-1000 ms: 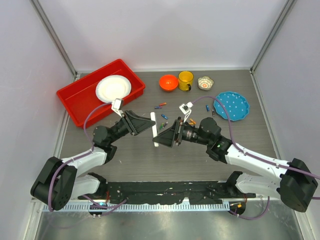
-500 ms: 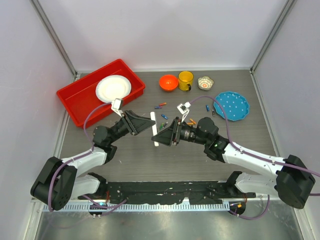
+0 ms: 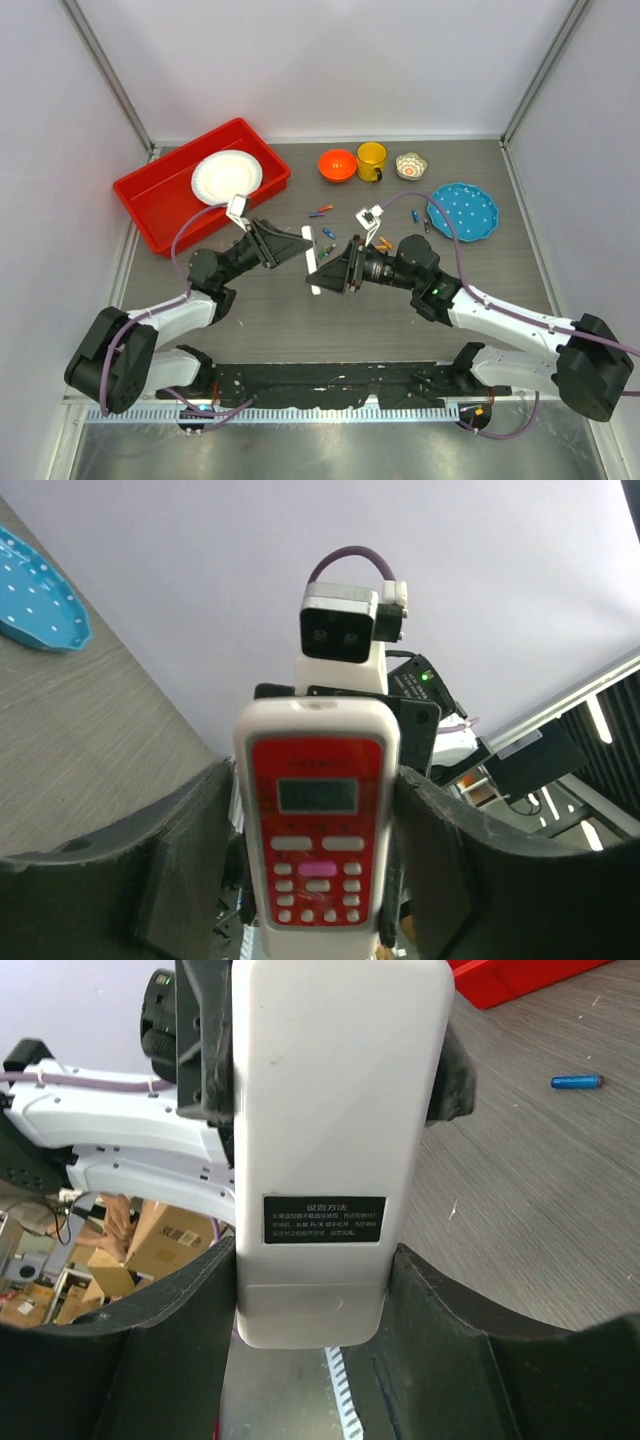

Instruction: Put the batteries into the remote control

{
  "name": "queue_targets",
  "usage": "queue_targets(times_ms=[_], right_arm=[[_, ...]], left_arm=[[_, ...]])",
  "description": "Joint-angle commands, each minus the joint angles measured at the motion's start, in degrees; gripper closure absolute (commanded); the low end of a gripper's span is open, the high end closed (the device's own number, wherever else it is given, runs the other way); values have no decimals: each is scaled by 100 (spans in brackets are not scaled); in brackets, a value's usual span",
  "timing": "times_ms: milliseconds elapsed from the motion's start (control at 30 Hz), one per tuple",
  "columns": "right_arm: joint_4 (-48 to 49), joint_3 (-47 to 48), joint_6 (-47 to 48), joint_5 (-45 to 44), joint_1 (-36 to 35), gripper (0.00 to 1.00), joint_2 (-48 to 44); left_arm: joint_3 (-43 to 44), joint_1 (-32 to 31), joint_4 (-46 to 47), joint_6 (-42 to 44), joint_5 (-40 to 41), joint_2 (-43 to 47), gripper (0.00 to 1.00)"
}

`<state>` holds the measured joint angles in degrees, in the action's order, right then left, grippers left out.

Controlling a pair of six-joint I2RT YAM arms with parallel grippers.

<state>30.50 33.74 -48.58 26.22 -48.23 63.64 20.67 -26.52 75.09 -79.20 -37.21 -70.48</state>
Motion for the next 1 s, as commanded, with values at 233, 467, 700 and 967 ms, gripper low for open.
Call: queue_targets(times_ms=[233,467,700,967], right_arm=[[-2893,756,1771,-106,-55,99,-976],[-5606,1898,3354,-2337,-204,99,-599],[-6144,2348,3846,-3913,-652,99,-194],[-5915,2524,4163,-3949,-864,99,-1]], left_arm=[[421,112,176,27,-6,288,0],[1421,-133,-5558,2977,1659,1351,0],[1370,-424,-6534,3262,2851,1678,0],[1238,-1328,-5910,2902,3334,1432,0]])
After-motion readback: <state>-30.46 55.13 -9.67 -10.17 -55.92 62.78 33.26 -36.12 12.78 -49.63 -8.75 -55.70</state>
